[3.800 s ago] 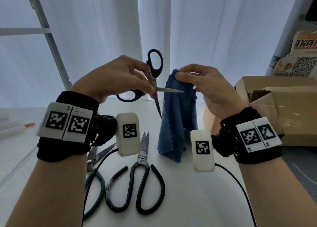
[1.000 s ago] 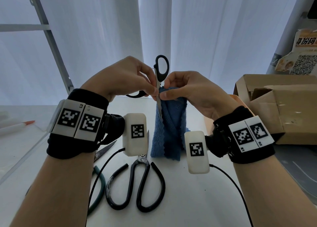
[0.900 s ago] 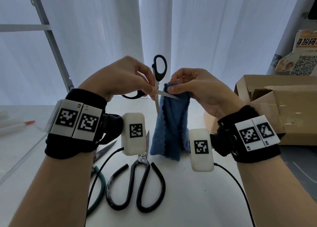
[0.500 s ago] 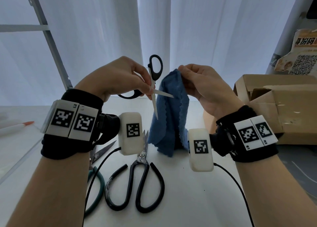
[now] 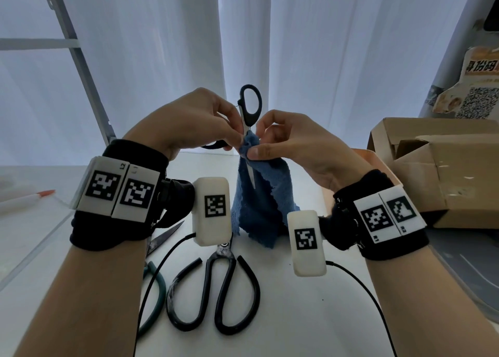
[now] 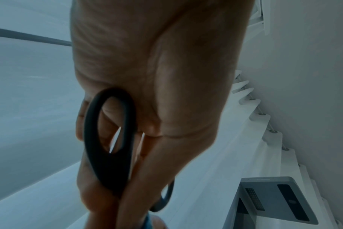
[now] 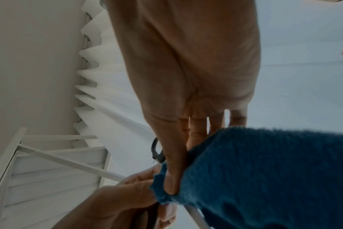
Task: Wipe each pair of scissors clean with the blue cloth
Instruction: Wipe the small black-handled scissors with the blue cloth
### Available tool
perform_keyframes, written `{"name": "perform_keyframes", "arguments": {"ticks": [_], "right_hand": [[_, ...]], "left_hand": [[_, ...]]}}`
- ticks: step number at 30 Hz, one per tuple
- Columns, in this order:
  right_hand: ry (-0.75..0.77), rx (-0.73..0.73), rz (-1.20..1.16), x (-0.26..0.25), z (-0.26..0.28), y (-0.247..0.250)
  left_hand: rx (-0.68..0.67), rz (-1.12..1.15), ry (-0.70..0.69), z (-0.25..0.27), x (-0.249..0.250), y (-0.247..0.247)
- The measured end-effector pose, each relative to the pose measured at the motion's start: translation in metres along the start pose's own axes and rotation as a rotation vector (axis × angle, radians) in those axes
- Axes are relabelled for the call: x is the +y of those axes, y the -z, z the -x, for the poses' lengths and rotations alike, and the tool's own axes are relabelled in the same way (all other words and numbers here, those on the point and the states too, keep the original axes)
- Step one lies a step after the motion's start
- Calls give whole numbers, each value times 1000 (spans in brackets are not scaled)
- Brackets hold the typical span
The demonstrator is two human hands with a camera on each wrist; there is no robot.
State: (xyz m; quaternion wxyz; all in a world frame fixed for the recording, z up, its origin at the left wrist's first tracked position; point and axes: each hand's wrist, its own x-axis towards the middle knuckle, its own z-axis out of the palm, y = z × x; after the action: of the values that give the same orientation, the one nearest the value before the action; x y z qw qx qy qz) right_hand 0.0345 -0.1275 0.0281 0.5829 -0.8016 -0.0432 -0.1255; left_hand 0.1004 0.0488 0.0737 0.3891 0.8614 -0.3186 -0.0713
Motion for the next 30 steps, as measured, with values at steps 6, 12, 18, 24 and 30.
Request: {"name": "perform_keyframes", "arguments": {"ticks": [6,12,18,24,30], "right_hand": [[-19,-61,31,-4,3,4],[-32,-14,22,2,-1,1],[-36,-10,44,1,-1,1],[-31,46,60,-1,-1,2],[-16,284,10,3,-5,10]], "left_hand": [[2,-16,7,-2,-2,0],[4,-8,3,-1,-1,0],[-5,-12,-1,-2,-2,0],[-10,-6,-7,-1,-1,0],[-39,6,-23,-1,-4,4]]}}
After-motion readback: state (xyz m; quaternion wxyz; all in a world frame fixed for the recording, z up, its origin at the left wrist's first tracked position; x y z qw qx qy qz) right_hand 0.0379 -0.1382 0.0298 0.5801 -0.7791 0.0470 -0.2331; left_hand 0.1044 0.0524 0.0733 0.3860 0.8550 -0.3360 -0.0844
